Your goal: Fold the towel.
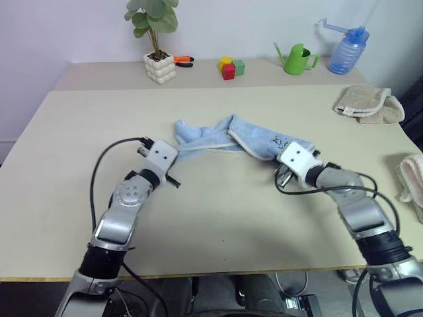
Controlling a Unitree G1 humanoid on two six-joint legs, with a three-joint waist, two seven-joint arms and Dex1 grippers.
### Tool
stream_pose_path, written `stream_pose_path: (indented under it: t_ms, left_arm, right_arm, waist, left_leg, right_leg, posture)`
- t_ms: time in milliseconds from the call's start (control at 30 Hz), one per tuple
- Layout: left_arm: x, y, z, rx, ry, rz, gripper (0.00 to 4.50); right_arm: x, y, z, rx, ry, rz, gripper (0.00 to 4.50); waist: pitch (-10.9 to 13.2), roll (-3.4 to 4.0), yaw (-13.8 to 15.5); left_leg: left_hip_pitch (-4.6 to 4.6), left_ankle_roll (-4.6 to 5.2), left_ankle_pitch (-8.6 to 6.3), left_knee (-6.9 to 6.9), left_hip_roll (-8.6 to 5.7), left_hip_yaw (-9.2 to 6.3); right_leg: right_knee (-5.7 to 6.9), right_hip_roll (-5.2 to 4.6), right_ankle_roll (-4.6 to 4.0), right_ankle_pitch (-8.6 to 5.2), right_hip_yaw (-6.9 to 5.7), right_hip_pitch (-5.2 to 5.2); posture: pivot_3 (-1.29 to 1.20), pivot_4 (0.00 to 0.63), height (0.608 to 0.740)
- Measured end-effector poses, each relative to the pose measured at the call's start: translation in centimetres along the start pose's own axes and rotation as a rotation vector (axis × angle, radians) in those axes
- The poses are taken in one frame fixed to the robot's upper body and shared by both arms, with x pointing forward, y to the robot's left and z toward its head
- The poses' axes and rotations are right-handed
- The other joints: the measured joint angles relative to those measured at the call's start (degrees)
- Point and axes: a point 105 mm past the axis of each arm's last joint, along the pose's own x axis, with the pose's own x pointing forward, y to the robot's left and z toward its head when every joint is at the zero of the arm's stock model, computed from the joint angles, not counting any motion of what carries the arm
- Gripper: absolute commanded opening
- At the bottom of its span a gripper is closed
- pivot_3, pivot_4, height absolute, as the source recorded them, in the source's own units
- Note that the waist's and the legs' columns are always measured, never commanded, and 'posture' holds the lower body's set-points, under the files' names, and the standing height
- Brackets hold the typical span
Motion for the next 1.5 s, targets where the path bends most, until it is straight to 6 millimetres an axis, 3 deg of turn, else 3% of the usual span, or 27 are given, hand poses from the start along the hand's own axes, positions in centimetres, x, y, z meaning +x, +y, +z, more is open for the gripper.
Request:
stream_pose_path:
  t_ms: [100, 300, 400, 500, 600, 700, 867, 967, 1067, 1200, 1367, 1500]
  left_arm:
    - [1.6, 4.1, 1.5, -0.01, -0.045, 0.158, 0.0]
    - [4.9, 13.1, 9.4, -0.078, -0.27, 0.469, 0.0]
    - [4.5, 17.0, 13.4, -0.124, -0.397, 0.579, 0.0]
    - [3.5, 19.3, 15.7, -0.123, -0.476, 0.606, 0.0]
    - [3.0, 19.8, 14.8, -0.086, -0.461, 0.566, 0.0]
    - [2.1, 18.6, 10.8, -0.017, -0.365, 0.459, 0.0]
    - [-1.1, 11.2, 2.9, 0.065, -0.111, 0.129, 0.0]
    - [-3.6, 6.0, 1.2, 0.057, -0.014, -0.078, 0.0]
    - [-5.3, 3.8, 0.9, 0.022, 0.024, -0.159, 0.0]
    - [-6.5, 5.7, 0.8, -0.011, 0.059, -0.067, 0.0]
    - [-7.3, 6.3, -0.5, -0.018, 0.112, -0.017, 0.0]
    - [-6.9, 9.0, -1.2, 0.018, 0.124, 0.154, 0.0]
  right_arm:
    - [0.2, -4.3, 2.5, -0.06, -0.071, -0.121, 0.03]
    - [-0.2, -13.3, 9.1, -0.194, -0.226, -0.415, 0.03]
    - [-1.8, -16.7, 12.8, -0.243, -0.328, -0.546, 0.03]
    - [-3.2, -17.8, 15.0, -0.266, -0.424, -0.588, 0.03]
    - [-3.4, -16.9, 15.0, -0.263, -0.462, -0.533, 0.03]
    - [-3.2, -14.5, 12.9, -0.24, -0.452, -0.403, 0.03]
    - [-3.0, -7.1, 6.1, -0.091, -0.301, -0.028, 0.03]
    - [-4.4, -2.3, 3.5, -0.009, -0.21, 0.226, 0.03]
    - [-6.7, -0.1, 2.0, 0.076, -0.121, 0.387, 0.03]
    - [-8.9, 0.8, 0.9, 0.125, -0.039, 0.493, 0.03]
    - [-9.1, -0.2, 1.0, 0.136, -0.051, 0.46, 0.03]
    - [-8.5, -1.8, 0.9, 0.113, -0.057, 0.371, 0.03]
  waist:
    - [0.0, -0.05, 0.1]
    - [0.1, -0.16, 0.0]
    - [0.1, -0.18, -0.2]
    - [0.1, -0.17, -0.8]
    - [0.1, -0.16, -1.4]
    - [0.1, -0.15, -1.7]
    - [0.1, -0.12, -1.3]
    - [0.1, -0.11, -0.9]
    - [0.1, -0.1, -0.7]
    - [0.1, -0.09, -0.4]
    - [0.1, -0.08, 0.0]
    - [0.1, -0.11, 0.3]
  left_leg:
    - [-0.01, -0.05, 0.03, 0.0, -0.01, 0.0]
    - [-0.39, -0.38, 0.22, 0.01, -0.06, 0.03]
    - [-0.97, -0.4, 0.23, -0.02, -0.07, 0.06]
    - [-0.98, -0.36, 0.2, -0.21, -0.08, 0.07]
    - [-0.99, -0.28, 0.16, -0.17, -0.14, 0.09]
    - [-0.99, -0.27, 0.16, -0.07, -0.12, 0.13]
    - [-0.97, -0.25, 0.14, 0.06, -0.04, 0.12]
    - [-0.93, 0.12, -0.07, 0.09, -0.05, 0.07]
    - [-0.79, 0.11, -0.06, 0.09, -0.03, 0.05]
    - [-0.35, 0.09, -0.05, 0.06, 0.07, 0.08]
    - [0.03, 0.12, -0.07, -0.01, 0.05, 0.13]
    - [0.0, 0.11, -0.07, 0.0, 0.02, 0.08]
  right_leg:
    - [0.0, 0.02, 0.0, 0.01, -0.02, 0.0]
    - [-0.07, -0.03, 0.02, 0.02, -0.05, -0.33]
    - [-0.03, -0.08, 0.03, 0.02, -0.05, -0.96]
    - [-0.07, -0.12, 0.04, 0.02, -0.11, -0.99]
    - [-0.07, -0.18, 0.05, 0.02, -0.11, -0.97]
    - [0.01, -0.18, 0.08, 0.04, -0.09, -0.96]
    - [0.06, -0.18, 0.08, 0.04, -0.03, -0.91]
    - [0.02, -0.21, 0.07, 0.04, -0.03, -0.85]
    - [0.05, -0.2, 0.05, 0.05, -0.03, -0.73]
    - [0.02, -0.07, 0.0, 0.04, -0.05, -0.36]
    - [-0.04, -0.1, 0.01, 0.02, -0.06, 0.01]
    - [-0.05, -0.12, 0.01, 0.02, -0.09, 0.02]
  posture:
    - [0.0, 0.15, 0.731]
    - [0.0, 0.15, 0.731]
    - [0.0, 0.15, 0.731]
    - [0.0, 0.15, 0.731]
    - [0.0, 0.15, 0.731]
    - [0.0, 0.15, 0.731]
    - [0.0, 0.15, 0.731]
    - [0.0, 0.15, 0.731]
    - [0.0, 0.15, 0.731]
    - [0.0, 0.15, 0.731]
    - [0.0, 0.15, 0.731]
    - [0.0, 0.15, 0.731]
